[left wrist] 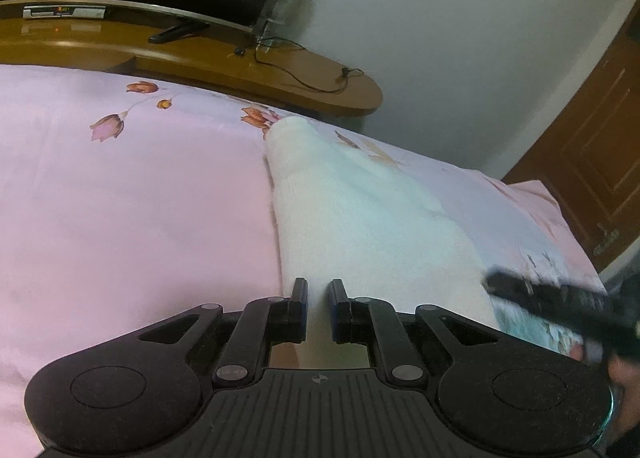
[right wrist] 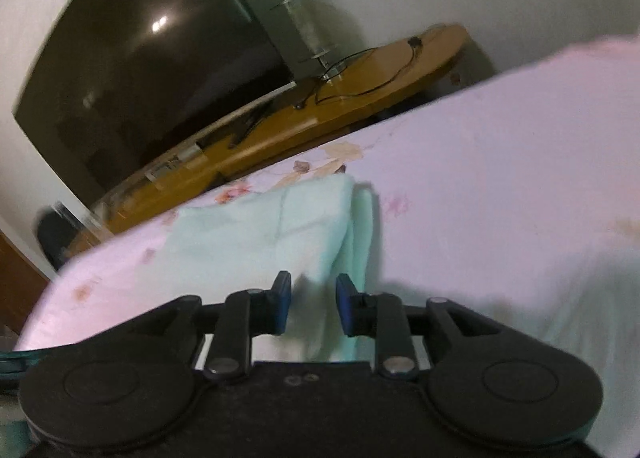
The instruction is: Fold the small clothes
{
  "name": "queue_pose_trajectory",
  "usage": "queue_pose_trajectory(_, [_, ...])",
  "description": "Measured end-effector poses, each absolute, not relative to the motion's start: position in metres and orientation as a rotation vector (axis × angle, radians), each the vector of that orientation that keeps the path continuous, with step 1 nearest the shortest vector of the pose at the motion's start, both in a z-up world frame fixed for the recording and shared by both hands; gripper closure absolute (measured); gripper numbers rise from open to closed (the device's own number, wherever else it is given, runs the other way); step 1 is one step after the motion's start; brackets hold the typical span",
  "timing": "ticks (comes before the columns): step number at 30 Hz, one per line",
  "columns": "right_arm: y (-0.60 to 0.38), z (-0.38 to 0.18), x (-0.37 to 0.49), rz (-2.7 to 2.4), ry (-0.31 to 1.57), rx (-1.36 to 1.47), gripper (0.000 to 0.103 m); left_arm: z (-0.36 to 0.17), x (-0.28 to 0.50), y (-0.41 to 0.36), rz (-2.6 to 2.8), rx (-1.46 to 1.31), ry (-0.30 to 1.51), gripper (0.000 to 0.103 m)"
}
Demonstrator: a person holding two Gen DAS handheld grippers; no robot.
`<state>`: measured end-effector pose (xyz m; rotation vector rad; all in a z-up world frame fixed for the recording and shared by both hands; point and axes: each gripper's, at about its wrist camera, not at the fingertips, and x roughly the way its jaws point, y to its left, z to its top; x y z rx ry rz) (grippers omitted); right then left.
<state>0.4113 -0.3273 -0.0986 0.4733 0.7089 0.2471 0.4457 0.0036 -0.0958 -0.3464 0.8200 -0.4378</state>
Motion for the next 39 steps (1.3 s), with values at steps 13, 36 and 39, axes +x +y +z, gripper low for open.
queue_pose_trajectory(13, [-0.319, -0.106, 0.341, 0.261, 0.726, 0.484, 0.097, -0.092, 0.427, -0.007, -0.442, -0.287, 0.828, 0.094])
queue_pose_trajectory(36, [-0.328, -0.106, 0.447, 0.177, 0.695, 0.497, 0.091, -0.109, 0.487, -0.014, -0.362, -0.357, 0.773, 0.041])
queue_pose_trajectory(39, [-0.302, -0.094, 0.447, 0.249, 0.629, 0.355, 0.093, -0.12, 0.485, -0.003, -0.348, -0.389, 0.774, 0.041])
